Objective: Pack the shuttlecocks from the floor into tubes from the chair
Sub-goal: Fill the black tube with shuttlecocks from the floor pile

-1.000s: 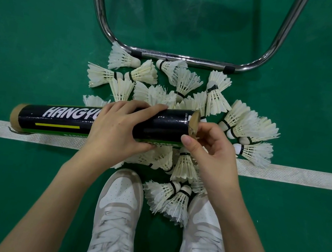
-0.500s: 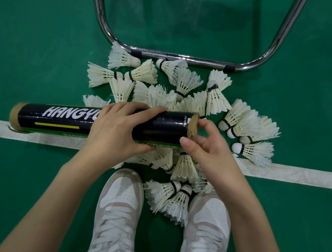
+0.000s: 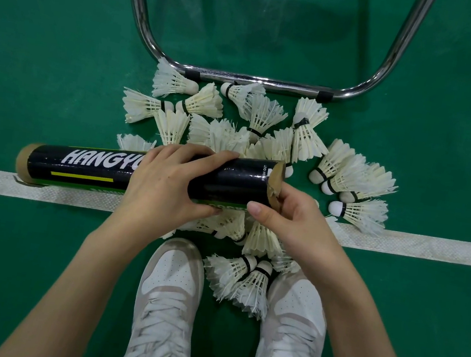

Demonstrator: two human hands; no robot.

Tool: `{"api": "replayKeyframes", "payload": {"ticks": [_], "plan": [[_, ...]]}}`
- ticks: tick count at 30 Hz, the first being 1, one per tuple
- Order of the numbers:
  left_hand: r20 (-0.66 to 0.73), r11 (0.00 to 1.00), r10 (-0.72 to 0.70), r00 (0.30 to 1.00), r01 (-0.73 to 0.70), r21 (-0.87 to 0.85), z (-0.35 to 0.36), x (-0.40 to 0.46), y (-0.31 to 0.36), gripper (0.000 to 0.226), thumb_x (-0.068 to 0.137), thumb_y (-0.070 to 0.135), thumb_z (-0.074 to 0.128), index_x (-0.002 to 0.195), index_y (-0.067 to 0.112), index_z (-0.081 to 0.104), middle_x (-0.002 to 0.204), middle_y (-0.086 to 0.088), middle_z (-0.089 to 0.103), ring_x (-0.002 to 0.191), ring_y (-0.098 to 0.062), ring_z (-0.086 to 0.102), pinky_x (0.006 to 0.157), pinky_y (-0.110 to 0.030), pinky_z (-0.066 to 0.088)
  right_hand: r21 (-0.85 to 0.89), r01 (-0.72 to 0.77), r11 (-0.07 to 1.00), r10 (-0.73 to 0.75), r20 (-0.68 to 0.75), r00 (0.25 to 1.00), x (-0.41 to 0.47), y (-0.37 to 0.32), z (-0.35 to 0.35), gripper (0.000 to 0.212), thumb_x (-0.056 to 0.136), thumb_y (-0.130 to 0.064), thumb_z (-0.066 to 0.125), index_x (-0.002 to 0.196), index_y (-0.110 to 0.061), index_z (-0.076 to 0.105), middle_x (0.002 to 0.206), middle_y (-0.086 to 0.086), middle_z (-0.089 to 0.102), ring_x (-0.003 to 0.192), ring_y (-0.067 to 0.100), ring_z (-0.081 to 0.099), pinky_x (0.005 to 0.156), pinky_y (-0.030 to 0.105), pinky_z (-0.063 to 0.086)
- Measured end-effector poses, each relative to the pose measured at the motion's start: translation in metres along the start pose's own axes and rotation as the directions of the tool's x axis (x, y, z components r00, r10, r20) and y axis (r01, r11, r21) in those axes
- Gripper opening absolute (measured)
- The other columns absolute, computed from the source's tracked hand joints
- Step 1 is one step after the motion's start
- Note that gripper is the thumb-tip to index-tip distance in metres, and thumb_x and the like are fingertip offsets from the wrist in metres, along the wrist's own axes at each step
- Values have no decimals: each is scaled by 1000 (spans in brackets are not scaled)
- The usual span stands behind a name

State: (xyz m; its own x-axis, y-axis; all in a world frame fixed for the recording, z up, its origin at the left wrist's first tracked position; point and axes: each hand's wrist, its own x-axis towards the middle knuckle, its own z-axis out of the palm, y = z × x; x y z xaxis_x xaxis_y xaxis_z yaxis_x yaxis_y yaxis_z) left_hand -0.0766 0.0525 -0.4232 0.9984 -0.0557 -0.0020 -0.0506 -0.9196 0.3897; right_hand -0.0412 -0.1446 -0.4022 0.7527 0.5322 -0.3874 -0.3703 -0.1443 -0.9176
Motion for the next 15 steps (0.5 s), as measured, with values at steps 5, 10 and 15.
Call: {"api": "replayKeyframes", "payload": {"ticks": [5,10,15], "plan": [[-8,1000,20,1000,-20,13,2,-1,-1,81,61,44,80,133,38,45,116,1,59,103,-26,53,90,-41,35,-90,-27,996,30,31,999,0,-1,0,28,90,-5,56,103,-30,59,106,-10,68,100,1,63,89,15,47],[-14,999,23,1000,-22,33,2,0,-3,78,61,43,77,133,37,46,117,0,60,103,-27,54,90,-42,36,-137,17,990,-26,-59,998,-7,1,-13,31,83,-1,64,100,-27,62,101,-8,70,99,3,63,90,19,48],[-5,998,0,1000,0,59,3,-1,-7,82,60,40,80,134,37,45,117,-1,59,104,-27,53,92,-43,36,-192,36,981,-70,-174,982,-11,9,-44,31,81,0,66,100,-24,62,102,-8,71,105,6,62,96,27,43]]}}
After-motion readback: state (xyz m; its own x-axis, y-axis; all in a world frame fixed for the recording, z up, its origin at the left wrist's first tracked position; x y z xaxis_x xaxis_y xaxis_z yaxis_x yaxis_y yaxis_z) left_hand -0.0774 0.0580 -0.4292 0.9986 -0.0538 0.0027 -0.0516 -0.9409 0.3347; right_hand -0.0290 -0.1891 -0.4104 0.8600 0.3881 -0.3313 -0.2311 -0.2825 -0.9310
